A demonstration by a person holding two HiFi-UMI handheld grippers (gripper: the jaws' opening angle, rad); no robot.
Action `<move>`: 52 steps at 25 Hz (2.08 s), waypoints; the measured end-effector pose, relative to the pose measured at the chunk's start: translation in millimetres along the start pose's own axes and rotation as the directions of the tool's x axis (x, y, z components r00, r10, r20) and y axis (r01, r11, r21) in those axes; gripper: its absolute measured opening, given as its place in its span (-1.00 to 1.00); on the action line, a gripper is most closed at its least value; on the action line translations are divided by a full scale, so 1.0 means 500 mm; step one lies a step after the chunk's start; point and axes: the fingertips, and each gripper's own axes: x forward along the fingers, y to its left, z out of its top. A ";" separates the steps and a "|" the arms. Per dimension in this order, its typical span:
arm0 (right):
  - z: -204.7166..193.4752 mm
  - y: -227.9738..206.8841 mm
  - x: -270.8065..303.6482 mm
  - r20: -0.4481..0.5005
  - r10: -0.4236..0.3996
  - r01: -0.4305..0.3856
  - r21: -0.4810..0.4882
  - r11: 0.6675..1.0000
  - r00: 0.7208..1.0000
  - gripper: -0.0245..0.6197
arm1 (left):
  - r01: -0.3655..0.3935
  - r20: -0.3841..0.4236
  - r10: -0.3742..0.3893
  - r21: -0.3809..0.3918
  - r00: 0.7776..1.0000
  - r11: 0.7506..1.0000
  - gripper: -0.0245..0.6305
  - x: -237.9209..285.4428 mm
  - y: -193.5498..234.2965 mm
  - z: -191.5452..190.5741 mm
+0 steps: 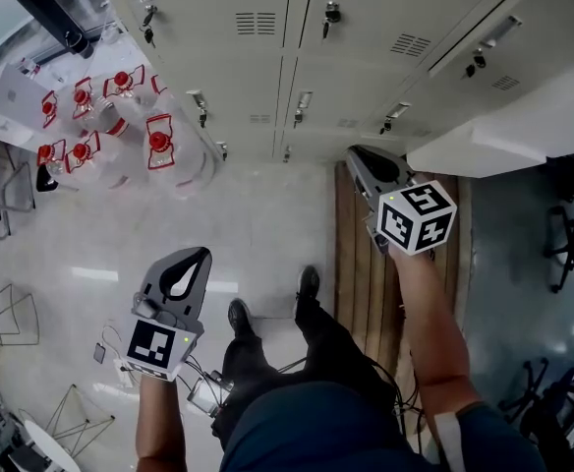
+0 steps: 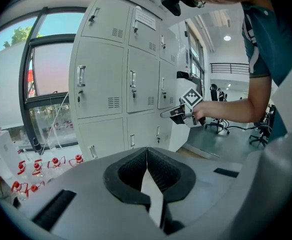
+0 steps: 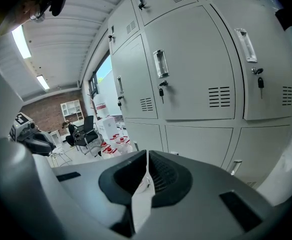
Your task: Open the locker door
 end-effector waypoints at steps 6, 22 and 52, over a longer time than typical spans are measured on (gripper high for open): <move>-0.018 -0.032 0.042 -0.022 -0.005 0.005 -0.010 1.000 1.000 -0.80 | 0.011 0.004 -0.011 -0.006 1.000 1.000 -0.87 0.032 0.001 -0.009; -0.041 -0.083 0.143 -0.037 -0.015 0.015 -0.004 1.000 0.999 -0.80 | 0.024 -0.016 -0.024 -0.028 1.000 0.999 -0.87 0.086 0.034 -0.051; -0.118 -0.158 0.293 -0.085 0.013 -0.014 -0.020 1.000 0.996 -0.80 | 0.035 -0.066 -0.038 -0.052 0.997 0.998 -0.87 0.171 0.031 -0.131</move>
